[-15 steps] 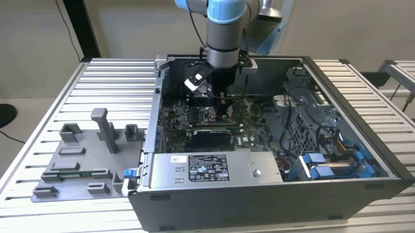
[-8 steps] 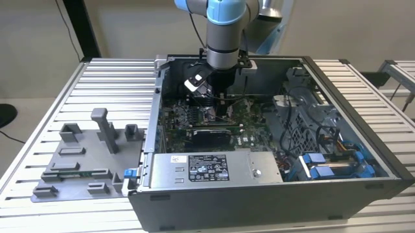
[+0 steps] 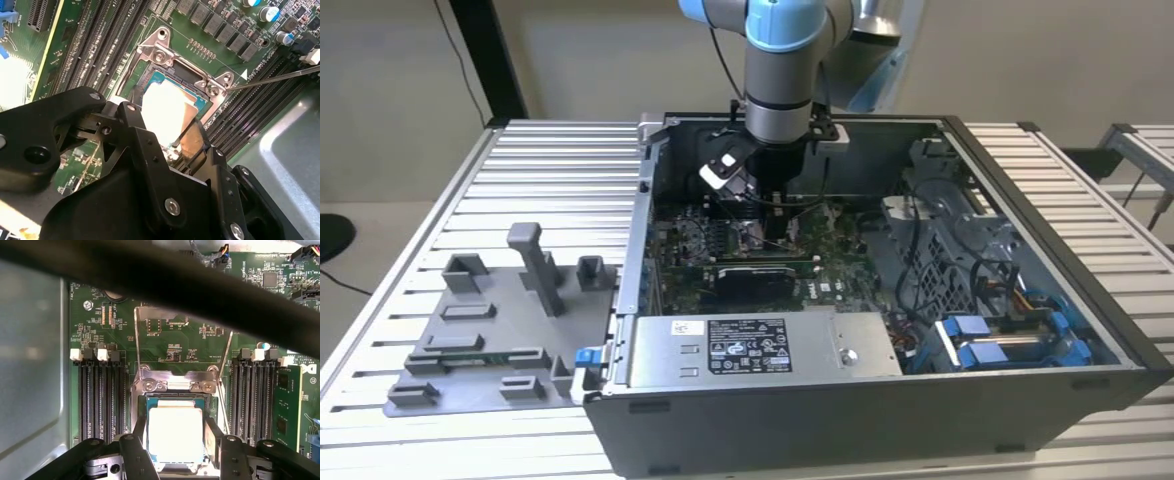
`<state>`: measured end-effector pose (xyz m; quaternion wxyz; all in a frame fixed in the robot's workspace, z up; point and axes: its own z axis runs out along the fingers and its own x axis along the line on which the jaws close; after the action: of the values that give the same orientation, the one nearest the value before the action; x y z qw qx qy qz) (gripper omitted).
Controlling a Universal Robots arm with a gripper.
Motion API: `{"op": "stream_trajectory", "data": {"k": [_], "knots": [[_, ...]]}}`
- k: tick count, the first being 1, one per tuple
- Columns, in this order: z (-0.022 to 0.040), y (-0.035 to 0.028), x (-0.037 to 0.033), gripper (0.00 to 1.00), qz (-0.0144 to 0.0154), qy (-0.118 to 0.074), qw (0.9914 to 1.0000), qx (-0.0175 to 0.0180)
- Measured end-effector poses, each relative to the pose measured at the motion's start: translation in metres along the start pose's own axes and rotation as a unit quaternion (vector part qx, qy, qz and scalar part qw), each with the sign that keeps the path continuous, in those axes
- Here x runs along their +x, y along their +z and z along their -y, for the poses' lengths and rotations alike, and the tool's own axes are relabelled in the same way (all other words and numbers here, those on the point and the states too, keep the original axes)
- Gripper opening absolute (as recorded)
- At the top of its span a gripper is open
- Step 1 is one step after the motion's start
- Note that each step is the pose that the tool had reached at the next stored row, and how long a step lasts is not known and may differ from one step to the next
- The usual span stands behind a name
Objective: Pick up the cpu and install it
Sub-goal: 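Close the cpu cover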
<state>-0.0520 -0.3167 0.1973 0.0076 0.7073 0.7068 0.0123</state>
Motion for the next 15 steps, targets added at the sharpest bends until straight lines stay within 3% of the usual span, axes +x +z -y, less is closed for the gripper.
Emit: {"op": "stream_trajectory", "data": {"k": [15], "knots": [[-0.0004, 0.0009, -0.0012, 0.0, 0.0003, 0.0, 1.0, 0.0001]]}}
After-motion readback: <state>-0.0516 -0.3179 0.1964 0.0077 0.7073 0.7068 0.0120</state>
